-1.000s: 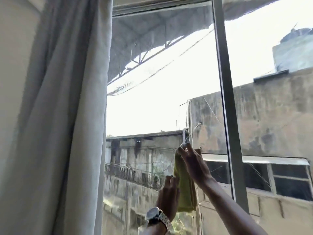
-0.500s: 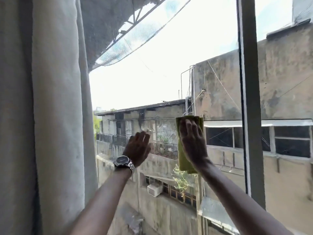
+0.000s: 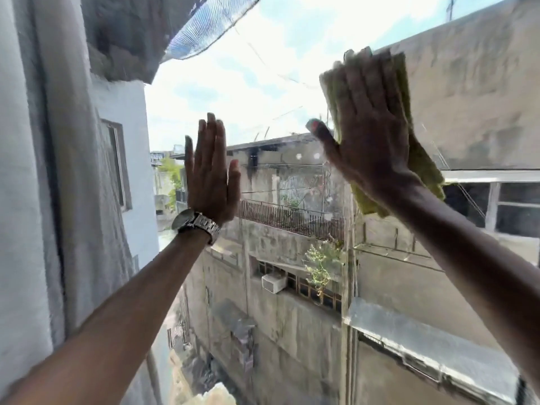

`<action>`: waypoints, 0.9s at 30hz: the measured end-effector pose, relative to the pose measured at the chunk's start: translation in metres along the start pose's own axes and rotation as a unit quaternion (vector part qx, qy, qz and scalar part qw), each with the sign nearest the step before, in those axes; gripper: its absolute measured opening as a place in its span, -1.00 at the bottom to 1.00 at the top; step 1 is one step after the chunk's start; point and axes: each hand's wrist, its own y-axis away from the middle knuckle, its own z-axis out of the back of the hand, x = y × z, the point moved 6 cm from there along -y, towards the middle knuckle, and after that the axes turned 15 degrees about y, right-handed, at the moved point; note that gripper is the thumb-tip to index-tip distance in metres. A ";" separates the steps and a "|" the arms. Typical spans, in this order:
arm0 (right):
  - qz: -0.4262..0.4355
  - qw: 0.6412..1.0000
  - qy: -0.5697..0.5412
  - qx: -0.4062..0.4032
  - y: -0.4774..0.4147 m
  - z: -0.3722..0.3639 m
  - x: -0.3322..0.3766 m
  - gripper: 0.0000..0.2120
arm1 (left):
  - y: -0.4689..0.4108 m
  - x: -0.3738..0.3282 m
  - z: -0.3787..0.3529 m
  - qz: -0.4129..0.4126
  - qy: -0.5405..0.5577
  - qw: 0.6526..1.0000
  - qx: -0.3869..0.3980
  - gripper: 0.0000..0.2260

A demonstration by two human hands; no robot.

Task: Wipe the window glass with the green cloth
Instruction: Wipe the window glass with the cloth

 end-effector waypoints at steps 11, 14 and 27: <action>0.187 0.981 -0.049 0.024 0.097 -0.011 0.129 -0.16 | 0.005 0.006 0.003 -0.026 0.026 0.999 -0.035 -0.55; 0.246 0.967 -0.040 0.058 0.190 -0.021 0.139 -0.23 | 0.004 0.006 0.003 -0.023 0.024 0.999 -0.039 -0.55; 0.073 0.996 0.050 0.022 0.099 -0.013 0.022 -0.44 | 0.006 0.011 0.002 -0.031 0.017 0.998 -0.046 -0.54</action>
